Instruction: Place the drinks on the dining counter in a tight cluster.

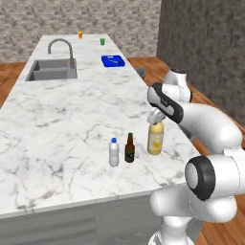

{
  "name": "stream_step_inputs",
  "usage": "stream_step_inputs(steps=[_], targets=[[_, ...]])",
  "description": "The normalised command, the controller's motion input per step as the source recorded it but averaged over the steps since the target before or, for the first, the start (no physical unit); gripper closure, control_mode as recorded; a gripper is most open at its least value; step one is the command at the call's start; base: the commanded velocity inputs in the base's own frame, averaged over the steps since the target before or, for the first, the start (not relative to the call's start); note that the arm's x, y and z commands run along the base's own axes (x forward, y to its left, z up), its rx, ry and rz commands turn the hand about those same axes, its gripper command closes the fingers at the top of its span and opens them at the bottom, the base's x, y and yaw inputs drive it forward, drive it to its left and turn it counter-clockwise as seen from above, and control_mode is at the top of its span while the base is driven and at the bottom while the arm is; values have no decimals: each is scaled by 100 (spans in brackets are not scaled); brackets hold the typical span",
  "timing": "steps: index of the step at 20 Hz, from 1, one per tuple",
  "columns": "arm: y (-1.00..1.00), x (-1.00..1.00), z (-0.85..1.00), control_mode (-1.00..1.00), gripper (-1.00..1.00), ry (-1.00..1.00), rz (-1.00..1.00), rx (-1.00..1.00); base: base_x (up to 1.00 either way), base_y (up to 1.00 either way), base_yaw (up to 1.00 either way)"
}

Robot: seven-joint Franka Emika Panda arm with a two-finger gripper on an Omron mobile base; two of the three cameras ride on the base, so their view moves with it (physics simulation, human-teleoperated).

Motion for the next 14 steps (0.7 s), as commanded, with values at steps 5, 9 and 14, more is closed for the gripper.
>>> stream_step_inputs(steps=[5, 9, 14], targets=[[33, 0, -18, -100, 100, 0, 5, 0, 0, 0, 0], [14, 0, -4, -100, 100, 0, 2, 0, 0, 0, 0], [18, 0, -10, -100, 100, 0, 1, 0, 0, 0, 0]])
